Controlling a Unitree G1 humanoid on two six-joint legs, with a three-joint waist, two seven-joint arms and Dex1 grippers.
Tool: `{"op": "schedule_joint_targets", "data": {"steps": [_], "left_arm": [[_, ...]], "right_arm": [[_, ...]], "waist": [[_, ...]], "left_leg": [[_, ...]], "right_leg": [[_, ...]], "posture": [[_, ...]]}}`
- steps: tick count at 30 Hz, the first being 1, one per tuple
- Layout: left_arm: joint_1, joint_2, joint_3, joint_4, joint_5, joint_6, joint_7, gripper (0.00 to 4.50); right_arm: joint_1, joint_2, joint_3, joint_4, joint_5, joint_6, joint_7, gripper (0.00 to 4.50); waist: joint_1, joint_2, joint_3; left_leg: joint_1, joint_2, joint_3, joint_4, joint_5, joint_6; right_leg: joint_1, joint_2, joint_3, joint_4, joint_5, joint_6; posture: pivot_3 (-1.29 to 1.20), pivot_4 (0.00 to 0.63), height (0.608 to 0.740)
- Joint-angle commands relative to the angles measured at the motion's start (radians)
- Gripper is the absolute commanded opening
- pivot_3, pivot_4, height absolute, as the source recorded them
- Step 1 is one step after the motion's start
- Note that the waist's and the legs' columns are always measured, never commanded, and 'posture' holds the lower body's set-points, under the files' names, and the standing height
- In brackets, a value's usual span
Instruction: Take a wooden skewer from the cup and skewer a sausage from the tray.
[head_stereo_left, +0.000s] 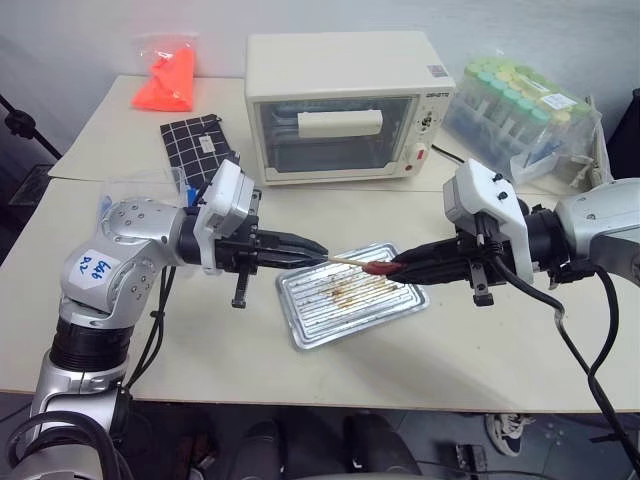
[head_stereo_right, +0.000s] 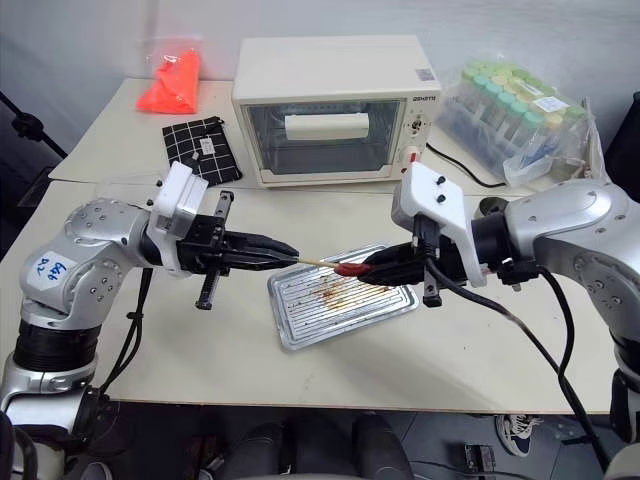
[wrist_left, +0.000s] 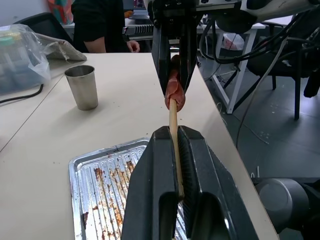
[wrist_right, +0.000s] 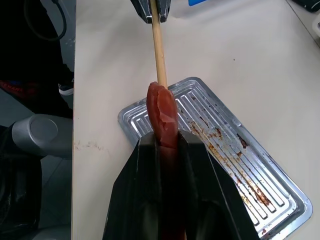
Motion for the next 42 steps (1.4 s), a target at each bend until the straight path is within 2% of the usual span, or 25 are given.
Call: {"op": "schedule_joint_targets", "data": {"steps": [1, 3, 4, 9, 15, 18, 23, 24, 26, 31, 35, 42], "left_arm": [[-0.001, -0.038, -0.043, -0.05, 0.001, -0.01, 0.031, 0.0], [0.011, -0.039, -0.033, -0.056, 0.002, -0.005, 0.041, 0.0], [0.02, -0.037, -0.029, -0.062, 0.001, -0.005, 0.043, 0.0], [0.066, -0.024, -0.011, -0.092, -0.002, -0.001, 0.069, 0.0], [0.164, 0.022, 0.067, -0.146, -0.019, 0.01, 0.137, 0.0], [0.227, 0.048, 0.112, -0.183, -0.019, 0.004, 0.162, 0.0], [0.464, 0.061, 0.387, -0.388, -0.046, 0.063, 0.368, 0.0], [0.501, 0.054, 0.425, -0.42, -0.05, 0.075, 0.408, 0.0], [0.585, 0.015, 0.514, -0.477, -0.033, 0.087, 0.51, 0.0], [0.711, -0.111, 0.693, -0.546, -0.022, 0.128, 0.755, 0.0], [0.689, -0.207, 0.801, -0.475, -0.023, 0.14, 0.949, 0.0], [0.558, -0.169, 0.738, -0.239, 0.063, 0.103, 1.033, 0.0]], "right_arm": [[-0.031, 0.038, -0.013, -0.056, 0.051, -0.041, 0.022, 0.34], [-0.028, 0.032, -0.013, -0.049, 0.049, -0.039, 0.028, 0.88], [-0.028, 0.029, -0.013, -0.045, 0.048, -0.039, 0.033, 0.96], [-0.032, 0.022, -0.003, -0.02, 0.02, -0.057, 0.039, 2.33], [-0.041, 0.001, 0.008, 0.029, -0.063, -0.119, 0.046, 3.88], [-0.051, 0.002, 0.005, 0.057, -0.084, -0.134, 0.049, 3.88], [-0.079, 0.004, -0.024, 0.129, -0.101, -0.16, 0.059, 3.88], [-0.085, 0.003, -0.029, 0.14, -0.094, -0.155, 0.063, 4.06], [-0.094, 0.008, -0.039, 0.16, -0.095, -0.159, 0.059, 4.44], [-0.141, 0.066, -0.069, 0.218, -0.081, -0.135, -0.003, 4.44], [-0.174, 0.121, -0.08, 0.232, -0.054, -0.114, -0.036, 4.44], [-0.184, 0.156, -0.061, 0.229, -0.057, -0.12, -0.052, 4.44]], "waist": [[0.0, 0.0, 0.0], [0.0, 0.0, 0.0], [0.001, 0.0, 0.0], [-0.001, 0.0, 0.0], [-0.001, 0.0, 0.0], [-0.002, 0.0, 0.0], [-0.006, 0.0, 0.0], [-0.004, 0.0, 0.0], [0.0, 0.0, 0.0], [0.003, 0.0, 0.0], [0.0, 0.0, 0.0], [0.008, -0.001, 0.0]], "left_leg": [[0.0, 0.0, 0.0, 0.0, 0.0, 0.0], [0.0, 0.0, 0.0, 0.0, 0.0, 0.0], [0.0, 0.0, 0.0, 0.0, 0.0, 0.0], [0.0, 0.0, 0.0, 0.0, 0.0, 0.0], [0.0, 0.0, 0.0, 0.0, 0.0, 0.0], [0.0, 0.0, 0.0, 0.0, 0.0, 0.001], [0.0, 0.001, 0.0, -0.001, -0.001, 0.0], [0.0, 0.001, -0.001, -0.001, -0.001, 0.0], [0.0, 0.001, -0.001, 0.0, -0.002, 0.001], [0.001, 0.0, -0.001, 0.0, -0.002, 0.002], [0.001, 0.001, -0.001, 0.0, -0.002, 0.002], [0.001, -0.001, -0.001, 0.0, -0.002, 0.002]], "right_leg": [[0.0, 0.0, 0.0, 0.0, 0.0, 0.0], [0.0, 0.0, 0.0, 0.0, 0.0, 0.0], [0.0, 0.0, 0.0, 0.0, 0.0, 0.0], [0.001, 0.0, 0.0, 0.0, 0.0, 0.0], [0.001, 0.0, 0.0, 0.0, 0.0, 0.0], [0.001, 0.0, 0.0, -0.001, 0.0, 0.0], [0.001, -0.001, 0.0, -0.001, 0.0, 0.0], [0.001, -0.001, 0.0, -0.001, 0.0, 0.0], [0.001, -0.001, -0.001, -0.001, 0.0, 0.0], [0.003, -0.002, -0.001, -0.003, 0.0, 0.0], [0.002, -0.001, -0.001, -0.002, 0.0, 0.0], [0.003, -0.002, -0.002, -0.002, 0.0, 0.001]], "posture": [[0.0, 0.15, 0.74], [0.0, 0.15, 0.74], [0.0, 0.15, 0.74], [0.0, 0.15, 0.74], [0.0, 0.15, 0.74], [0.0, 0.15, 0.74], [0.0, 0.15, 0.74], [0.0, 0.15, 0.74], [0.0, 0.15, 0.74], [0.0, 0.15, 0.74], [0.0, 0.15, 0.74], [0.0, 0.15, 0.74]]}}
